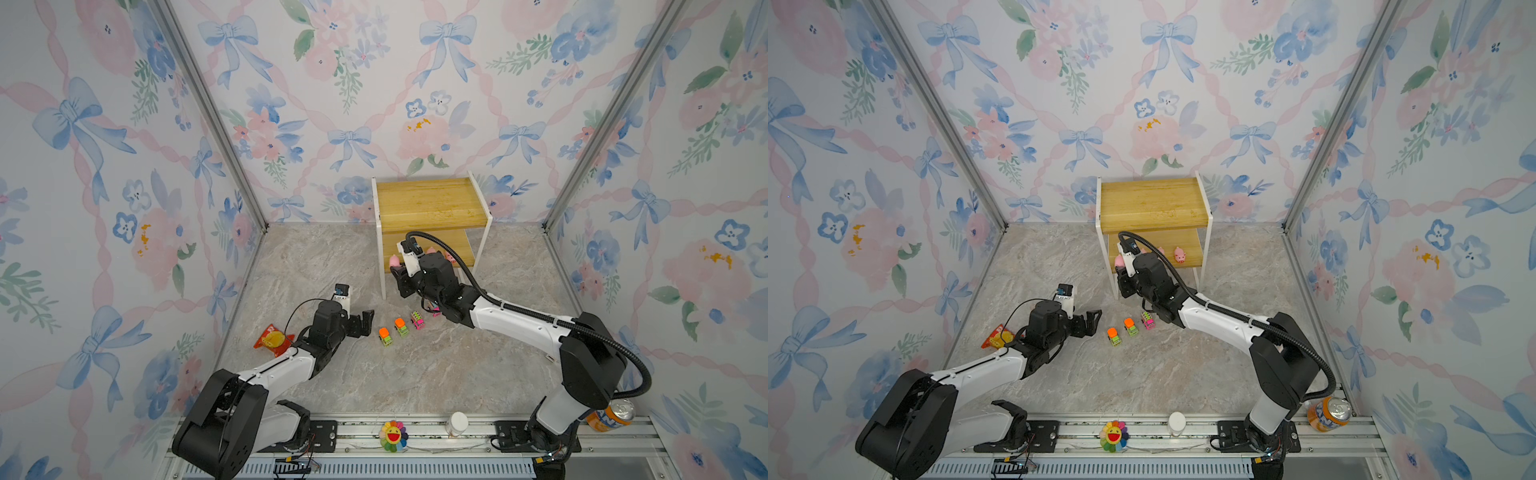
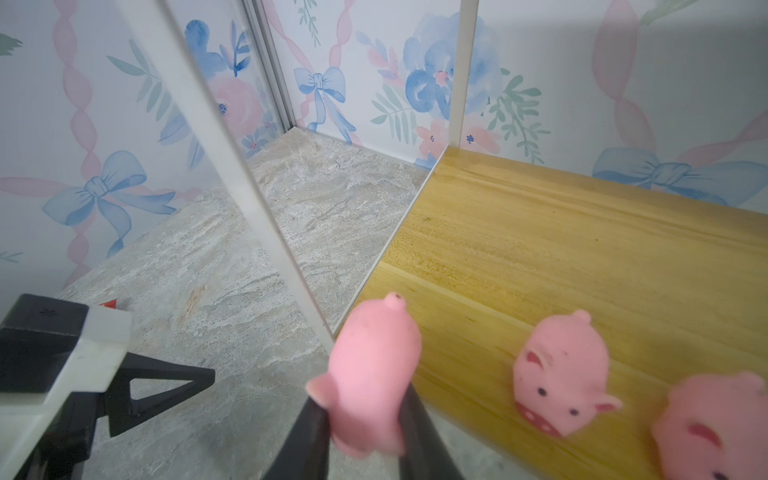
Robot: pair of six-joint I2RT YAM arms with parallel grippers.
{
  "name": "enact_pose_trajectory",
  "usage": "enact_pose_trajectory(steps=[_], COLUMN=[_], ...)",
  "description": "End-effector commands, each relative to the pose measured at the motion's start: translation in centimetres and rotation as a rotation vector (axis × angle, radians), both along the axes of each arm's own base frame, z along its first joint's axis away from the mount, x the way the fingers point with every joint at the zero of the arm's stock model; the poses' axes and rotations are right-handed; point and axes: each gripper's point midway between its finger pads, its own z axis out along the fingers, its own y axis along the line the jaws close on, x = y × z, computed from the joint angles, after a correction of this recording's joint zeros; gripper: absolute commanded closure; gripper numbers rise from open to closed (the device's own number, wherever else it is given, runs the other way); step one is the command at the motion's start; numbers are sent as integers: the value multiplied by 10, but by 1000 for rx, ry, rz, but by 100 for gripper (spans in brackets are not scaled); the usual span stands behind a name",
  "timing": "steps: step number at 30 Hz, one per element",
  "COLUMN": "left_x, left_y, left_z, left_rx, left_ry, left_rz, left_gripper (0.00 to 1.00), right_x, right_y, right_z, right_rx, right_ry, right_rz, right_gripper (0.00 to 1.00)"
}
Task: Place and organize the plastic toys onto the shelf
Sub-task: 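Lower the pig beside the other pigs and open the right gripper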
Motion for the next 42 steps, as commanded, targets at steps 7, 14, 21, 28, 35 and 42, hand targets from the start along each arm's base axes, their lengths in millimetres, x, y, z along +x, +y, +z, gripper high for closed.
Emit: enact_pose_trajectory(steps=[7, 14, 21, 28, 35, 42], left_x=[5, 6, 5, 5, 5, 4], left_y=[-1, 0, 0, 2, 3, 3], left_z=[5, 5, 5, 5, 5, 5], left_rx=[11, 13, 13, 21, 23, 24], left_ry=[-12, -12, -13, -16, -18, -18], left_rz=[-7, -7, -6, 1, 3, 3], left_gripper=[2, 2, 2, 2, 2, 2], right_x=[16, 21, 23, 26, 30, 31], right_y=[-1, -4, -4, -2, 1, 5], right_z=[8, 7, 4, 5, 1, -2], right_rx=[4, 6, -1, 3, 6, 6], right_ry=[-38, -50, -52, -64, -57, -57], right_rz=[-52, -78, -88, -101, -106, -102], right_gripper=[72, 72, 72, 72, 71, 71])
